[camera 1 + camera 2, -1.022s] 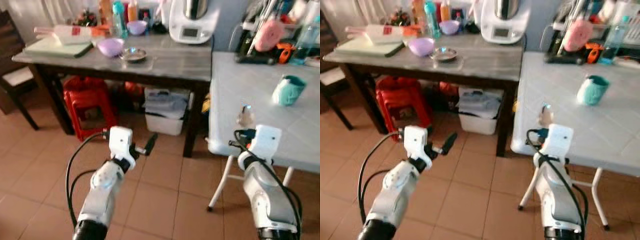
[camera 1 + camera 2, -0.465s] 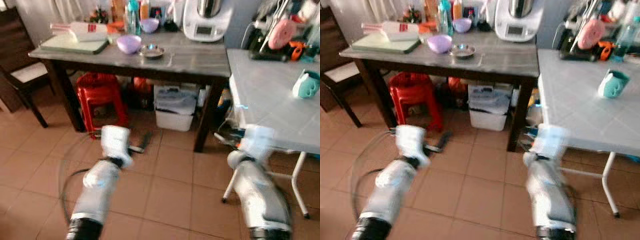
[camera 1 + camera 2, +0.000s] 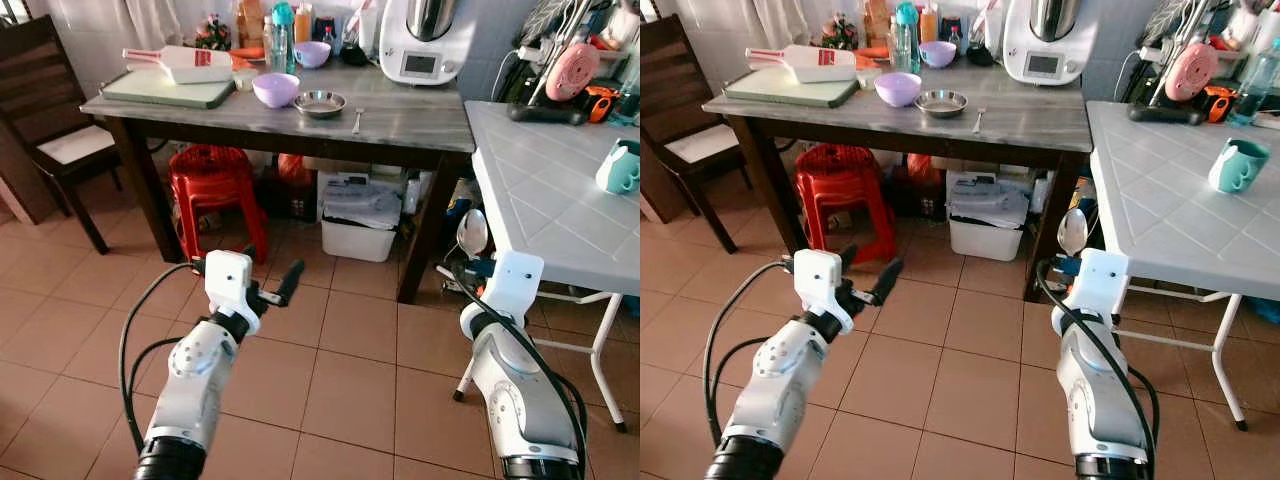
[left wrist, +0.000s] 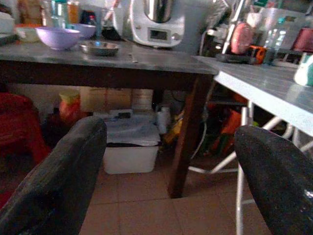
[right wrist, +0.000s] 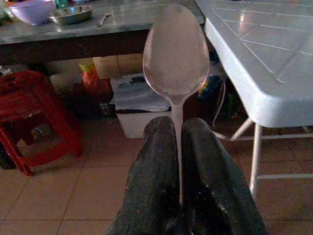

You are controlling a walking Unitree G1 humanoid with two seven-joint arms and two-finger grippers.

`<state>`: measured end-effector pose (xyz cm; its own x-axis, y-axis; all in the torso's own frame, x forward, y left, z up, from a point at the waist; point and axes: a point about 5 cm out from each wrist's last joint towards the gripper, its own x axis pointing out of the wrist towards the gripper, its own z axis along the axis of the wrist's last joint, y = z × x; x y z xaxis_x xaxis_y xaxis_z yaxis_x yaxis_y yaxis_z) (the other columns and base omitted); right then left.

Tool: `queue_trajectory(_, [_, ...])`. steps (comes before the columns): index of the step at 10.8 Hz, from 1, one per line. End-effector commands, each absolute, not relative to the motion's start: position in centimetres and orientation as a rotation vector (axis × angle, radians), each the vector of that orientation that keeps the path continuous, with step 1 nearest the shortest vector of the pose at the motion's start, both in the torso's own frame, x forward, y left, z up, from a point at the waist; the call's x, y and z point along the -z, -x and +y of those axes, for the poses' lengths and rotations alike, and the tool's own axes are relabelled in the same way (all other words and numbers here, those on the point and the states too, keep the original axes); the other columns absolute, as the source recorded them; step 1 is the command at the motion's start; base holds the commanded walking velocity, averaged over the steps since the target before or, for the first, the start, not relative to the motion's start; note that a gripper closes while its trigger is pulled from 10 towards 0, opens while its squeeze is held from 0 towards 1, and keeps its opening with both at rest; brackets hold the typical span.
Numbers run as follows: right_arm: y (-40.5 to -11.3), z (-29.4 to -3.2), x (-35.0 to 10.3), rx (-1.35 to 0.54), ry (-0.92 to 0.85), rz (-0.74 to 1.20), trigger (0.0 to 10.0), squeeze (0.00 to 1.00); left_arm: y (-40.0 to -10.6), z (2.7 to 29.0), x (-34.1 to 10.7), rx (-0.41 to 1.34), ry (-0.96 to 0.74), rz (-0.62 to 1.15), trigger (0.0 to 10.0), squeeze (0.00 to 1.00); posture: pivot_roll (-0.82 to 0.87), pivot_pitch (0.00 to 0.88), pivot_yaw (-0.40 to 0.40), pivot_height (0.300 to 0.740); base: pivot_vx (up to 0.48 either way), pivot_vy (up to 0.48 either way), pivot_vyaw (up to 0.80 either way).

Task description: Setting the table

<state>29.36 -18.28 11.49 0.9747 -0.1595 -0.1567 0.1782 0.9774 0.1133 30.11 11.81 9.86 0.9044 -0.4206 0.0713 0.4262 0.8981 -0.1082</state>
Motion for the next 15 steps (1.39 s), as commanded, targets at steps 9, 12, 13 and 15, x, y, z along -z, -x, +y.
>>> queue_trajectory(9, [-29.46, -18.35, -11.87, 0.168, -0.119, 0.124, 10.0, 0.00, -29.76, 11.34, -10.15, 0.480, 0.146, -0.055, 10.0, 0.00, 0.04, 0.000, -0.001, 0.740, 0.373, 0.000, 0.00])
queue_trajectory(12, [-29.45, -18.29, -11.83, 0.163, -0.119, 0.125, 10.0, 0.00, -29.77, 11.29, -10.12, 0.480, 0.143, -0.049, 10.0, 0.00, 0.04, 0.000, 0.000, 0.740, 0.360, 0.000, 0.00])
queue_trajectory(13, [-29.47, -18.30, -11.85, 0.157, -0.117, 0.122, 10.0, 0.00, -29.79, 11.25, -10.10, 0.480, 0.142, -0.048, 10.0, 0.00, 0.04, 0.000, 0.000, 0.740, 0.352, 0.000, 0.00])
queue_trajectory(15, [-29.42, -18.30, -11.86, 0.156, -0.116, 0.120, 10.0, 0.00, -29.83, 11.16, -10.10, 0.482, 0.142, -0.046, 10.0, 0.00, 0.04, 0.000, 0.000, 0.740, 0.347, 0.000, 0.22])
